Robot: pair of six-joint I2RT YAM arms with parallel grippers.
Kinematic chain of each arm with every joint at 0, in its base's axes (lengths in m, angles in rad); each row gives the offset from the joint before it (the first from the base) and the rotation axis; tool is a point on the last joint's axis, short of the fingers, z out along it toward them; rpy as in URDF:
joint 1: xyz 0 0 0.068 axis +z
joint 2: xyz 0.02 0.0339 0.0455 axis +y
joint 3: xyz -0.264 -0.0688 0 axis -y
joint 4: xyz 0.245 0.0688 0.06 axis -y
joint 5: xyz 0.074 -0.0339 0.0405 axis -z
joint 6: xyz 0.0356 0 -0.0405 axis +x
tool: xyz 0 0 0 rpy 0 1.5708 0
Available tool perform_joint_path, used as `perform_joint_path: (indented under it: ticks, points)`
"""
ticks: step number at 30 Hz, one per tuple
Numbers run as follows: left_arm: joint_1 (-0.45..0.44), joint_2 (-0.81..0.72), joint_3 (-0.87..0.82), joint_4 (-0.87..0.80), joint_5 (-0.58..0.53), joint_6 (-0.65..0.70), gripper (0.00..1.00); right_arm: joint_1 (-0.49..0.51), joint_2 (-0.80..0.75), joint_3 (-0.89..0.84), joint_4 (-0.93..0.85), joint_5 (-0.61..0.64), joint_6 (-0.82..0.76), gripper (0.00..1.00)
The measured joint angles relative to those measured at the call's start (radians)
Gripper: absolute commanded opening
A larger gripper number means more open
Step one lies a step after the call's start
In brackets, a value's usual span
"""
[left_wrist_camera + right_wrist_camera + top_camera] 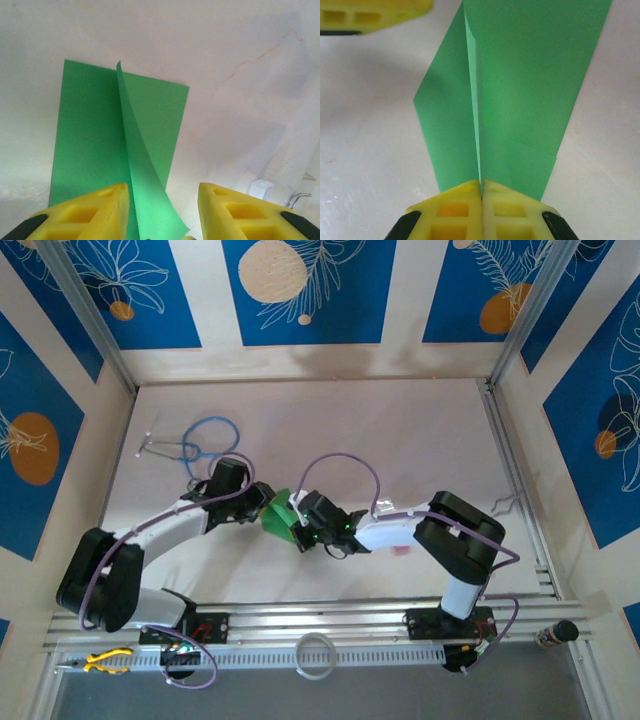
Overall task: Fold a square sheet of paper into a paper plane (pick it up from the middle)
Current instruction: Fourth fold the wing at the center of the table.
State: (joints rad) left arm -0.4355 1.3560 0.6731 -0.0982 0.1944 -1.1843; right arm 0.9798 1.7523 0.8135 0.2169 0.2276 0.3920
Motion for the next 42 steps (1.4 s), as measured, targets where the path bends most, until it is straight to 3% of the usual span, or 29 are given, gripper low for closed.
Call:
perform_joint_path:
  ticks: [7, 17, 29, 42]
  points:
    - [0.002, -0.032, -0.024, -0.001, -0.037, -0.008, 0.38, -0.044, 0.023, -0.012, 0.049, -0.109, 0.085, 0.04]
    - [0.002, -0.011, -0.042, 0.011, -0.032, -0.013, 0.16, -0.108, 0.033, -0.068, 0.164, -0.265, 0.186, 0.04]
    - [0.002, 0.092, -0.052, 0.087, 0.045, -0.003, 0.1, -0.187, 0.071, -0.098, 0.281, -0.443, 0.31, 0.04]
    - [0.002, 0.182, -0.083, 0.167, 0.087, -0.007, 0.05, -0.192, 0.084, -0.099, 0.293, -0.464, 0.354, 0.04]
